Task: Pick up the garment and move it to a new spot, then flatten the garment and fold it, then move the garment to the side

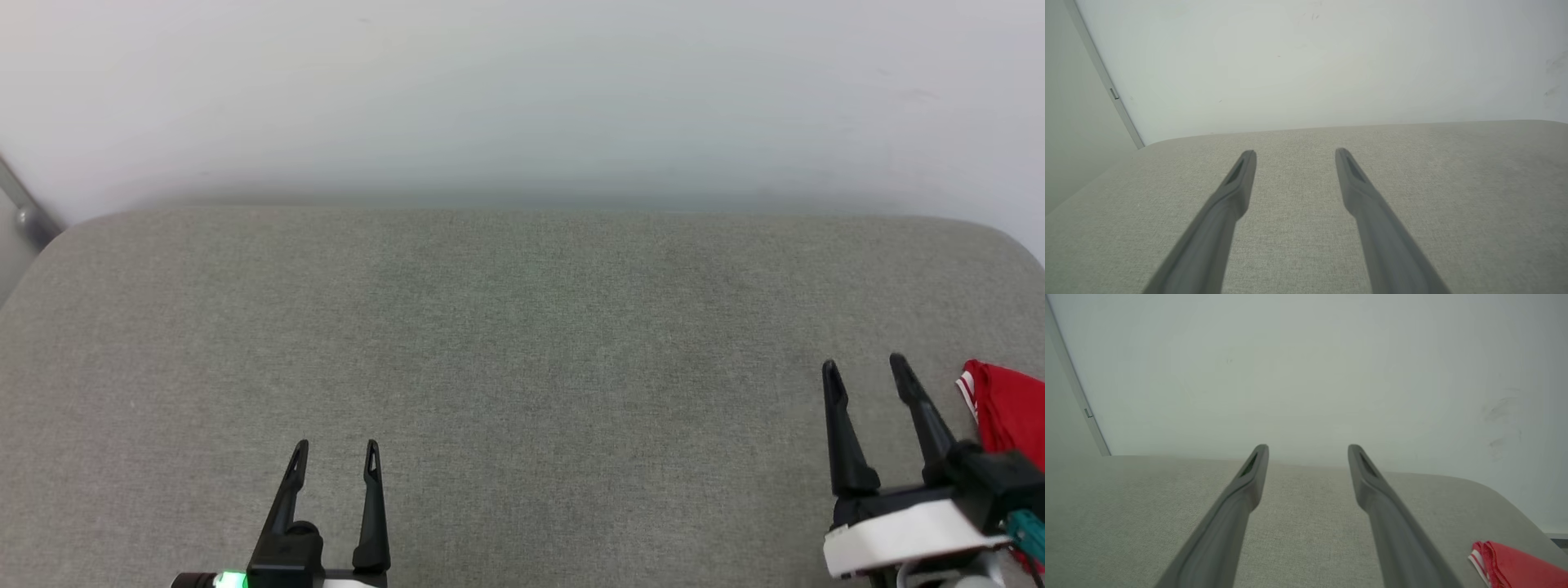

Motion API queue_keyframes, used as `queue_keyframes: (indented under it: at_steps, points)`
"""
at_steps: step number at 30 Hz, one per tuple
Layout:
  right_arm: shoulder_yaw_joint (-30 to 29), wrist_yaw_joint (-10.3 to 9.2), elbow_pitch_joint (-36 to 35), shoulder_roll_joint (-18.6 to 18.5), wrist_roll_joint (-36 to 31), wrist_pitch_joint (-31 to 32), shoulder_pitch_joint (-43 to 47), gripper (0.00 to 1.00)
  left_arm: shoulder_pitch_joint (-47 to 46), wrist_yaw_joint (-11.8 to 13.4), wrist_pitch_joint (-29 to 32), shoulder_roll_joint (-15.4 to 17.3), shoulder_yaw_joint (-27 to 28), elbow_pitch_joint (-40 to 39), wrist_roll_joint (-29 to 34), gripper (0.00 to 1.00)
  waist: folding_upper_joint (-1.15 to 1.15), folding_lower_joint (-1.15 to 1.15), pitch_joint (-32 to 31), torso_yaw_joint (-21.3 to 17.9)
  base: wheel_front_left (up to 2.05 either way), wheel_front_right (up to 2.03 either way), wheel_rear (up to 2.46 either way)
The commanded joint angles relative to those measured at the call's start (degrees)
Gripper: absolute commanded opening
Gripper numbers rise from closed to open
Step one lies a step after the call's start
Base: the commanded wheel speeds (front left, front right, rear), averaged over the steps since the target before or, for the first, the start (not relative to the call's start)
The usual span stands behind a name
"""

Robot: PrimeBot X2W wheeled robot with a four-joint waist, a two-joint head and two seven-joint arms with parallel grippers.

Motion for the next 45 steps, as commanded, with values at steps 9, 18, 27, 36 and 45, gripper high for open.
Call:
queue_keyframes:
  at_steps: [9, 18, 27, 36, 45]
  points:
    - [-2.1, -0.05, -3.37, 1.75, 0.44, -0.14, 6.85, 1.0, 1.44, -0.73, -0.11, -0.14, -0.05, 0.76, 0.09, 1.0, 0.0, 0.01, -1.41, 0.05, 0.0, 0.0, 0.0]
    - [-1.22, -0.05, -5.35, 1.76, 4.14, -0.15, 10.94, 1.0, 2.26, -1.31, -0.11, -0.26, -0.14, 1.02, -0.36, 1.0, 0.0, 0.01, -2.03, 0.0, 0.0, 0.0, 0.0]
    - [-0.63, -0.05, -6.4, 1.77, 3.59, -0.15, 11.83, 1.0, 2.39, -1.24, -0.11, -0.38, -0.13, 1.65, -0.26, 1.0, 0.0, 0.01, -2.07, -0.13, 0.0, 0.0, 0.0]
    - [-0.5, -0.05, -6.38, 1.77, 2.97, -0.15, 11.77, 1.0, 2.65, -1.08, -0.11, -0.47, 0.45, 1.62, -0.77, 1.0, 0.0, 0.01, -1.86, -0.22, 0.0, 0.0, 0.0]
    - [-0.2, 0.01, -3.0, 1.41, 6.35, 0.74, 11.43, 0.0, 2.89, -1.55, 0.78, -0.29, 0.44, 4.29, -4.35, 0.0, 0.0, 0.01, -1.78, -0.31, 0.0, 0.0, 0.0]
